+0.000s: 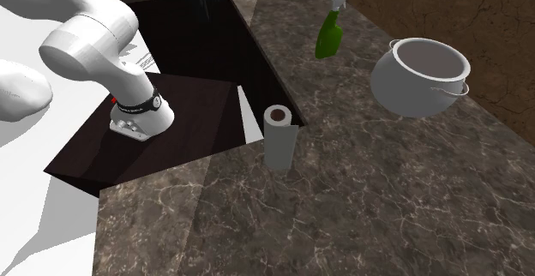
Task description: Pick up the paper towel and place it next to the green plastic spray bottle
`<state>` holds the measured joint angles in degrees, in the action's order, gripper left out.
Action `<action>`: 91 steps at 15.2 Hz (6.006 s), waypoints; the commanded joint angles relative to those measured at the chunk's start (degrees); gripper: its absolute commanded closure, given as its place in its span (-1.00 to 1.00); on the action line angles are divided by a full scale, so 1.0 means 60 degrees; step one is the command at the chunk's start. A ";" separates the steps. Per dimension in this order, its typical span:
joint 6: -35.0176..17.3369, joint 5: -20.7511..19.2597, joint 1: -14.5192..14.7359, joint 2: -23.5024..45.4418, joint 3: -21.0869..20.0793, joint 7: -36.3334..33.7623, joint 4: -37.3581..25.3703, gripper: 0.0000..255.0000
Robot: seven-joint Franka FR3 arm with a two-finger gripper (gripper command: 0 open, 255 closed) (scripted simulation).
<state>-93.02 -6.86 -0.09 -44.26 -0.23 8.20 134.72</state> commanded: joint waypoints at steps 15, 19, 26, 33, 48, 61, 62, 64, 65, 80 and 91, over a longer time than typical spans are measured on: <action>-0.2882 0.0571 -0.0007 0.4715 0.1938 0.2344 -0.1195 -1.00; -0.3354 0.1132 -0.0009 0.6286 0.2306 0.3162 -0.1999 -1.00; -0.4164 0.1268 -0.0022 0.6692 0.2337 0.3303 -0.1550 -1.00; -0.4367 0.1289 -0.0020 0.6764 0.2339 0.3319 -0.1417 -1.00; -0.3984 0.1245 -0.0018 0.6604 0.2329 0.3277 -0.1645 1.00; -0.2329 0.1131 -0.0007 0.6129 0.2282 0.3152 -0.2839 1.00; -0.2202 0.1127 -0.0006 0.6107 0.2279 0.3145 -0.2945 1.00; -0.1947 0.1120 -0.0003 0.6069 0.2273 0.3134 -0.3163 1.00; -0.1820 0.1117 -0.0002 0.6054 0.2270 0.3128 -0.3275 1.00; 0.0110 0.1128 0.0017 0.6077 0.2246 0.3093 -0.5229 1.00; 0.1589 0.1203 0.0018 0.6422 0.2268 0.3121 -0.7043 1.00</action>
<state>-84.52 0.29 0.00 -6.07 13.38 26.96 93.81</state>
